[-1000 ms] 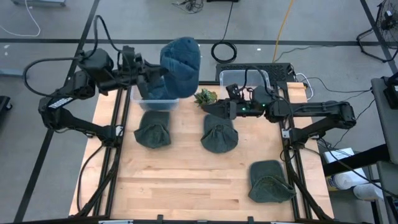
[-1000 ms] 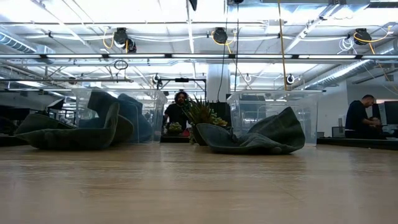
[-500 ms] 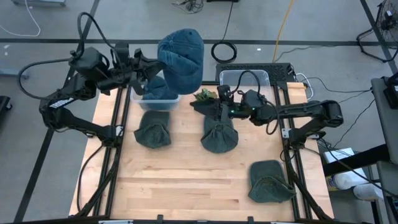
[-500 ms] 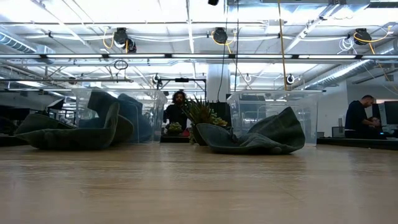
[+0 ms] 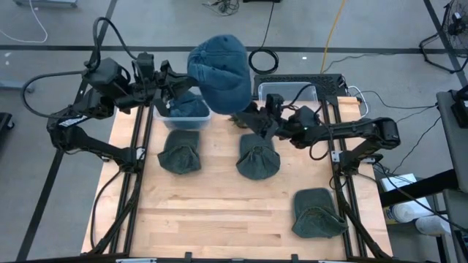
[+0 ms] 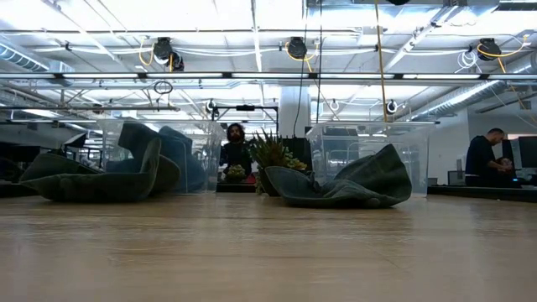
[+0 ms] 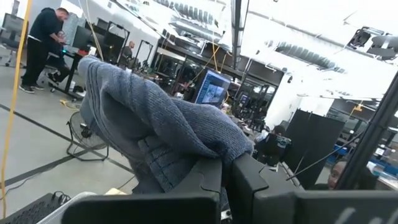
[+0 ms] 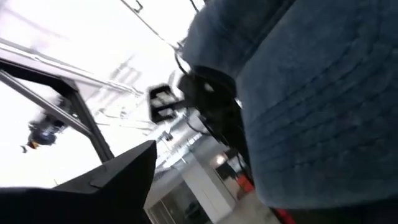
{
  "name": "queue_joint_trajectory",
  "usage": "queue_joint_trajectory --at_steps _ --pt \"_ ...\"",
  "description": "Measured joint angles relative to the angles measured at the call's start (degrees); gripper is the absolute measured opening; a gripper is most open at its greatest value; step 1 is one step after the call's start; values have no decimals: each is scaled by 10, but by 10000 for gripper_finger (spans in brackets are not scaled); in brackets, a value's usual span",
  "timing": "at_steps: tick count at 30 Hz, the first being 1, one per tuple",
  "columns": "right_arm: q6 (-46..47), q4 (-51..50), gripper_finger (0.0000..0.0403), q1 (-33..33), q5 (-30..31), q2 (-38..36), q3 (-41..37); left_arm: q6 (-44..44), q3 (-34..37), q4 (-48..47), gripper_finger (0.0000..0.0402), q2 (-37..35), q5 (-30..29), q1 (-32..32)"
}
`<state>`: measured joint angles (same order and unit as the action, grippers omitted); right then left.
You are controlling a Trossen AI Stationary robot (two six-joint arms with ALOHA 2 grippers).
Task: Pick & Place hat
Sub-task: Put the blue cap into the left transparent bin
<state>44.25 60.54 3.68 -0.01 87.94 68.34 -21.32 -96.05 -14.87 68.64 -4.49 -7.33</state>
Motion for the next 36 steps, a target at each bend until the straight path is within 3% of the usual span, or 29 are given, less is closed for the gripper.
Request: queue_joint_trajectory --at_steps 8,17,24,28,32,36 --pt "7 -1 234 0 0 0 0 -2 0 -5 3 0 1 0" --pt "-3 -2 17 0 -2 0 0 -11 0 -38 3 0 17 0" --pt "9 -5 4 0 -19 1 0 -31 0 -51 26 0 22 0" --pt "41 -23 2 0 -59 -15 -1 -30 0 -50 49 -1 46 -1" --pt "61 -92 1 0 -111 -63 -21 -32 0 -63 78 -9 64 -6" --pt "39 -201 1 1 -123 -136 -54 -40 0 -86 120 -19 45 -11"
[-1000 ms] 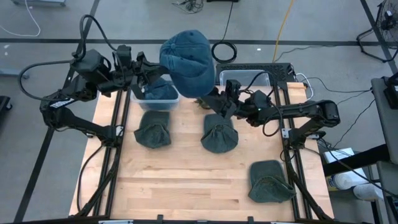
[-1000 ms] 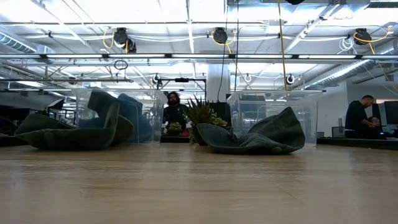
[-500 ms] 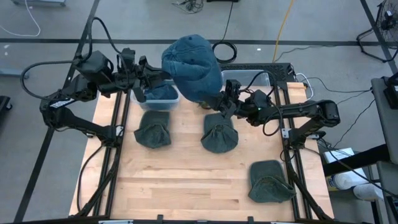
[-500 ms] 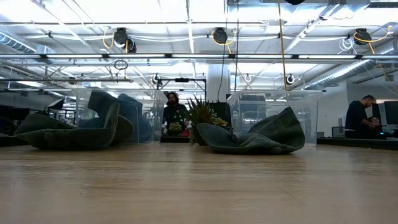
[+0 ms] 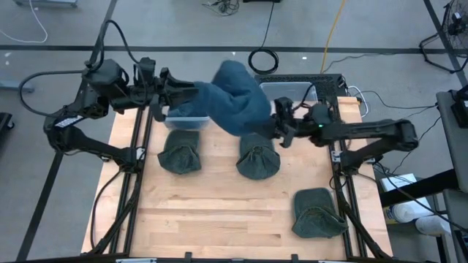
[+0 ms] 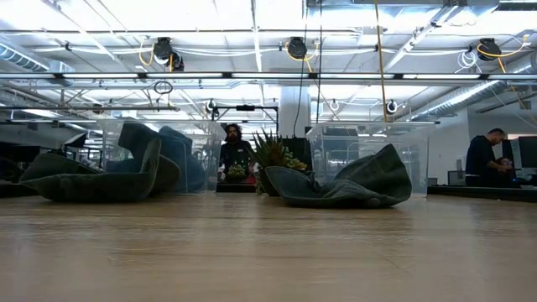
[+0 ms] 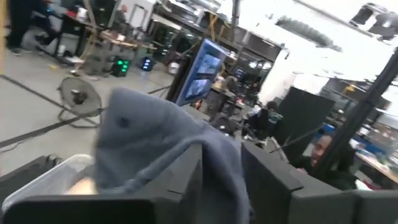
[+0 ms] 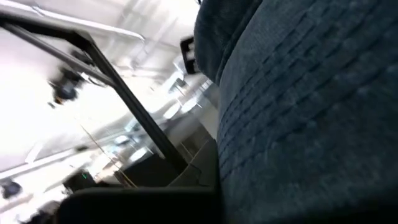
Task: Pick & Place hat
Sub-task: Put the blue cap into the left transparent bin
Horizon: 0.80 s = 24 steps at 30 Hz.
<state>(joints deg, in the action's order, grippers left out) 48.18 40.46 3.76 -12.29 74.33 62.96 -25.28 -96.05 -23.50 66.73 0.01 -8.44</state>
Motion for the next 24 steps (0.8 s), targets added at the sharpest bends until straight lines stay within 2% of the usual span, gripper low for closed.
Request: queue_joint_trajectory --at_steps 9,12,15,20,24 --pt "-36 -184 1 8 0 -164 -85 -83 0 -53 214 -4 -5 -23" --pt "-58 -252 0 7 -12 -194 -94 -121 0 -99 234 -1 5 -36" --pt "-82 -294 0 6 -36 -203 -94 -143 0 -128 249 10 39 -44" --pt "-108 -266 0 -2 -104 -183 -94 -158 0 -131 268 39 126 -45" --pt "-115 -180 0 -11 -147 -154 -94 -158 0 -123 269 70 190 -45"
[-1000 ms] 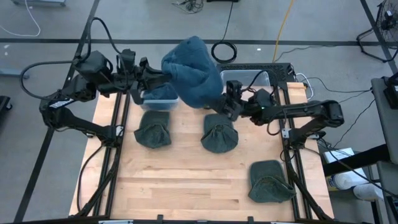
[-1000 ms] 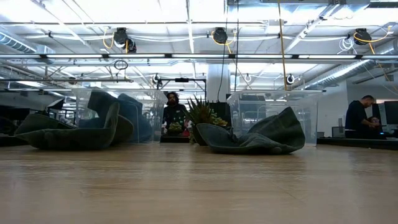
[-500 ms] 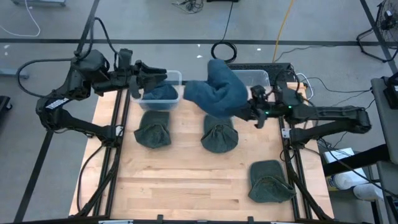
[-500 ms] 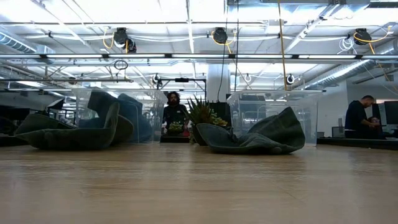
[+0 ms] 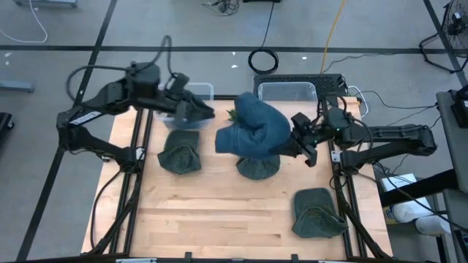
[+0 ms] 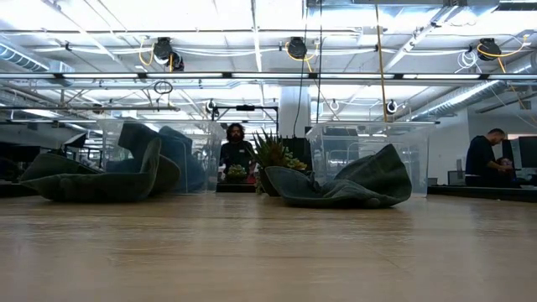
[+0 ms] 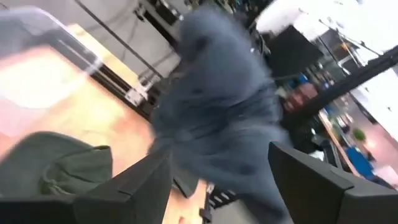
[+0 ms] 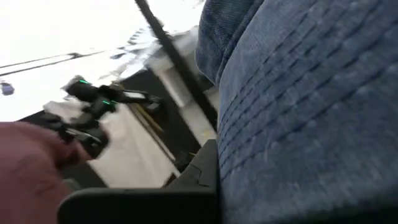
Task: Pick & Place hat
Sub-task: Put the blue cap into the left transparent bin
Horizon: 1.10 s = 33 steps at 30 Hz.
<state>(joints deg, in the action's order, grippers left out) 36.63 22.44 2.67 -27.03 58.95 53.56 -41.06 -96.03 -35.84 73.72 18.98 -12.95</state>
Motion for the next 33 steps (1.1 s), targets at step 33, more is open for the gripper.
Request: queue_joint_trajectory --at_steps 33 --pt "-120 135 0 -33 -28 46 0 -27 0 246 253 108 140 22"
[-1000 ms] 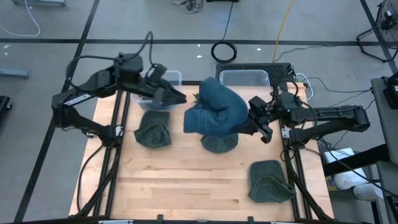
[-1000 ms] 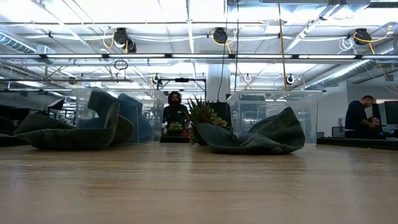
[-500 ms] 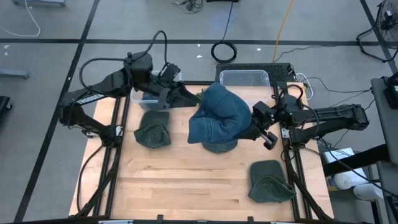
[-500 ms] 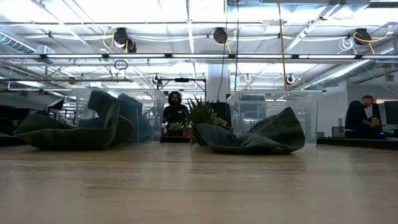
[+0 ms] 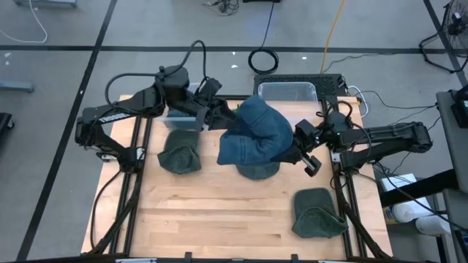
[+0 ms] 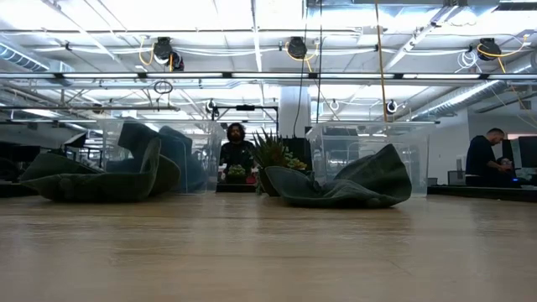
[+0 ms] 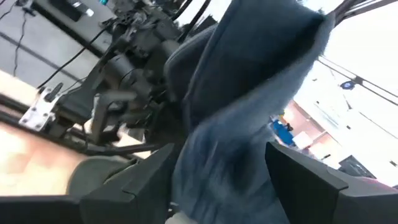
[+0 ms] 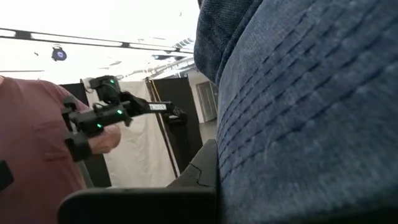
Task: Pick & Place hat
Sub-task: Put the blue cap into the left transparent bin
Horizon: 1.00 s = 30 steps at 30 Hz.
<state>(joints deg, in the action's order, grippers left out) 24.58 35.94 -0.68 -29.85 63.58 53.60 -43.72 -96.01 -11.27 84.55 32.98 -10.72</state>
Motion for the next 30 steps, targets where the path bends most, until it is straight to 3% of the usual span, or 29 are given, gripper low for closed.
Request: queue_joint_trajectory --at_steps 2,7,13,20,30 --pt "0 -2 0 3 -1 7 0 0 0 21 253 4 5 2" --pt "1 -9 0 15 -1 19 0 -32 0 62 246 8 82 4" --pt "15 -53 0 35 -1 19 0 -93 0 127 210 4 133 4" --pt "17 -50 0 41 3 19 0 -157 -1 160 169 -3 171 3" --pt "17 -46 0 41 60 14 0 -193 0 158 142 -3 194 -3"
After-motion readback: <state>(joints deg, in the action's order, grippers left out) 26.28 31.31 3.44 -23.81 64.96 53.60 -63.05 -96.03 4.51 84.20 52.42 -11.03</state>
